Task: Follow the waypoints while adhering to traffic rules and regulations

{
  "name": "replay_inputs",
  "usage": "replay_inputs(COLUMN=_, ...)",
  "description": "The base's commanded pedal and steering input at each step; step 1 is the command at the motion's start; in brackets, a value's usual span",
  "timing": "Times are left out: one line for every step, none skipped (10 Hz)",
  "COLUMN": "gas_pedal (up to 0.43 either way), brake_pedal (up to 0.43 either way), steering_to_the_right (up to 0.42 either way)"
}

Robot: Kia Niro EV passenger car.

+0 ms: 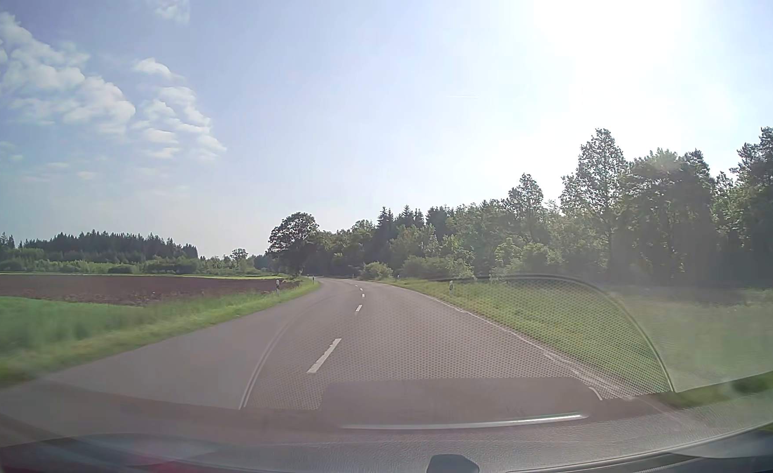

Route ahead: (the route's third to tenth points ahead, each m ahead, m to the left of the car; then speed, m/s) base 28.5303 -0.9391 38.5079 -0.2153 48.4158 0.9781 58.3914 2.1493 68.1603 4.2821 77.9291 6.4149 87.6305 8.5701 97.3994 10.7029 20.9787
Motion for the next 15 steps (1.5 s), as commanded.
replay_inputs(gas_pedal=0.138, brake_pedal=0.000, steering_to_the_right=-0.017)
replay_inputs(gas_pedal=0.138, brake_pedal=0.000, steering_to_the_right=-0.018)
replay_inputs(gas_pedal=0.138, brake_pedal=0.000, steering_to_the_right=-0.018)
replay_inputs(gas_pedal=0.138, brake_pedal=0.000, steering_to_the_right=-0.018)
replay_inputs(gas_pedal=0.138, brake_pedal=0.000, steering_to_the_right=-0.018)
replay_inputs(gas_pedal=0.138, brake_pedal=0.000, steering_to_the_right=-0.018)
replay_inputs(gas_pedal=0.138, brake_pedal=0.000, steering_to_the_right=-0.018)
replay_inputs(gas_pedal=0.138, brake_pedal=0.000, steering_to_the_right=-0.018)
replay_inputs(gas_pedal=0.138, brake_pedal=0.000, steering_to_the_right=-0.018)
replay_inputs(gas_pedal=0.138, brake_pedal=0.000, steering_to_the_right=-0.018)
replay_inputs(gas_pedal=0.138, brake_pedal=0.000, steering_to_the_right=-0.018)
replay_inputs(gas_pedal=0.138, brake_pedal=0.000, steering_to_the_right=-0.018)
replay_inputs(gas_pedal=0.138, brake_pedal=0.000, steering_to_the_right=-0.018)
replay_inputs(gas_pedal=0.138, brake_pedal=0.000, steering_to_the_right=-0.018)
replay_inputs(gas_pedal=0.138, brake_pedal=0.000, steering_to_the_right=-0.018)
